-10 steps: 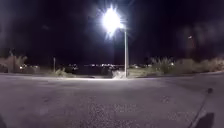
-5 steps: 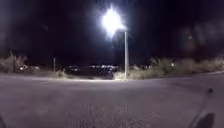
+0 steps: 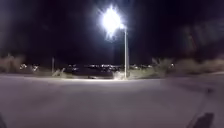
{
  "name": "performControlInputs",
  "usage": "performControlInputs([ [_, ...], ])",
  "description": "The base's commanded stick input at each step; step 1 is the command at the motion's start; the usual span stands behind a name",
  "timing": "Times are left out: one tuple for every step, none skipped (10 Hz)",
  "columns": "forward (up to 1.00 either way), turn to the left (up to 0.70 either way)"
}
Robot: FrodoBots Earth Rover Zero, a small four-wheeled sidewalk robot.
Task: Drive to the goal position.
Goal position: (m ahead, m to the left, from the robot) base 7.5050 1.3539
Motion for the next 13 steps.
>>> performControlInputs([
  [0.70,0.00],
  [0.70,0.00],
  [0.70,0.00],
  [0.70,0.00],
  [0.70,0.00],
  [0.70,0.00],
  [0.70,0.00],
  [0.70,0.00],
  [0.70,0.00],
  [0.70,0.00],
  [0.70,0.00],
  [0.70,0.00],
  [0.70,0.00],
])
